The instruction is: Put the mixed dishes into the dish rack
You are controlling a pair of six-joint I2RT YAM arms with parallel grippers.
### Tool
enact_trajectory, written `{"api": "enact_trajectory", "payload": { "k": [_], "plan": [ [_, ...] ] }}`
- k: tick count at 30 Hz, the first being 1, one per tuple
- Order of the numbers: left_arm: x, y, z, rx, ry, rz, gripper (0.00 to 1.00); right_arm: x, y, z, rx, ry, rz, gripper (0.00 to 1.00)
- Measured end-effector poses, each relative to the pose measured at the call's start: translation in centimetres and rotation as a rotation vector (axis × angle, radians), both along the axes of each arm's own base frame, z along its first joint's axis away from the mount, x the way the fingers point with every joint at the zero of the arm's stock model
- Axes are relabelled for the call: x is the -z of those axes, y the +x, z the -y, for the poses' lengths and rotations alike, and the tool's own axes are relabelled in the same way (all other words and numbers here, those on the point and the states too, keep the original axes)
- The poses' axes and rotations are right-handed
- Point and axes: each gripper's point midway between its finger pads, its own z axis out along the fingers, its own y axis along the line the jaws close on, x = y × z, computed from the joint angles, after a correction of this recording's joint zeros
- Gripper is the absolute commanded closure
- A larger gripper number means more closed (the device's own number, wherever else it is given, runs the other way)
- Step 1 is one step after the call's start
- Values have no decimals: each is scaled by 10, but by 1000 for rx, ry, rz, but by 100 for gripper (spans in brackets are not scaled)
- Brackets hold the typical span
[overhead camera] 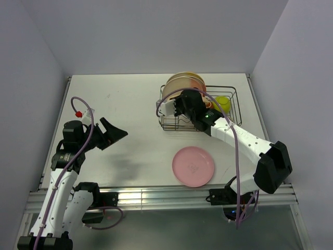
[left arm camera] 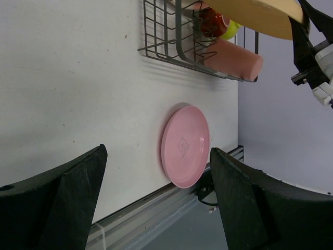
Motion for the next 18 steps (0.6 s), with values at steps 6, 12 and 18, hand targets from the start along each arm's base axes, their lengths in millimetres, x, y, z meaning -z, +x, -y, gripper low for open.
{"api": "enact_trajectory", "payload": {
  "k": [6,12,18],
  "plan": [
    [0,0,0,1,1,1,14,13,9,3,9,7,-29,100],
    [0,0,0,2,2,0,14,32,17,2,10,34,-80,100],
    [15,0,10,45,31,-48,17,61,27,2,31,61,-160,86]
  ]
}}
